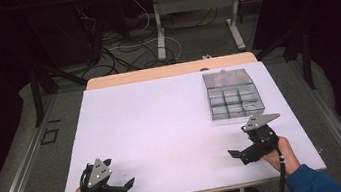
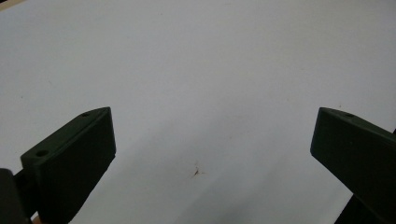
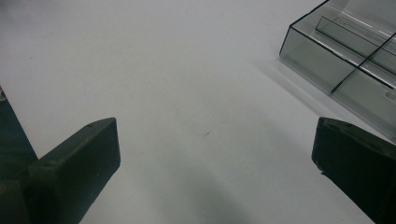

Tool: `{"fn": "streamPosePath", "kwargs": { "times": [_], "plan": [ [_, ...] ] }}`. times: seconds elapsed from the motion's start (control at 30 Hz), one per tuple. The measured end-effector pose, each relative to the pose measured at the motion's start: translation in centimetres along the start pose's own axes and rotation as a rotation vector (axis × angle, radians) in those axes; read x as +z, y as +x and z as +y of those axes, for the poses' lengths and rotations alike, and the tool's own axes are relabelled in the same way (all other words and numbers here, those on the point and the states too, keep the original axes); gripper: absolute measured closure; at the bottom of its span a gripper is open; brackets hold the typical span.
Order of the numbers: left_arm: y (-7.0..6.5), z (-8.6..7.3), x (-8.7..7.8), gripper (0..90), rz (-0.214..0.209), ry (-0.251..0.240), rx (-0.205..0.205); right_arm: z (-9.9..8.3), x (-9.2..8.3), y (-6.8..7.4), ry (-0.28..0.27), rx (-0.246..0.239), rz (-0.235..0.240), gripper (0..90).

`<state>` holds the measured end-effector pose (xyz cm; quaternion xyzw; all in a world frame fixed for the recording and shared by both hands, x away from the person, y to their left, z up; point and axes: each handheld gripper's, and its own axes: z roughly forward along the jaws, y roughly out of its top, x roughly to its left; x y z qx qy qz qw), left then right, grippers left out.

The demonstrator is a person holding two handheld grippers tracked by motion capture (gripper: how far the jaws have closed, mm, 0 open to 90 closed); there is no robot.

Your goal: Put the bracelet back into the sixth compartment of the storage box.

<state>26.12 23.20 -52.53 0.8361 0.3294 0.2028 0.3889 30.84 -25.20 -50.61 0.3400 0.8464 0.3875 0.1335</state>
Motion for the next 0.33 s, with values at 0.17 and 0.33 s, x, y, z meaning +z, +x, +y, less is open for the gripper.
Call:
{"fn": "streamPosePath", "kwargs": {
  "times": [0.17, 0.33],
  "plan": [
    [0.0, 0.0, 0.0, 0.0, -0.004, 0.005, 0.003, -1.0, -0.1, 0.5, 0.0, -0.007, -0.009, 0.3],
    [0.0, 0.0, 0.2, 0.0, -0.011, 0.009, 0.004, -1.4, -0.5, 1.0, -0.009, -0.051, -0.011, 0.0]
  ]
}}
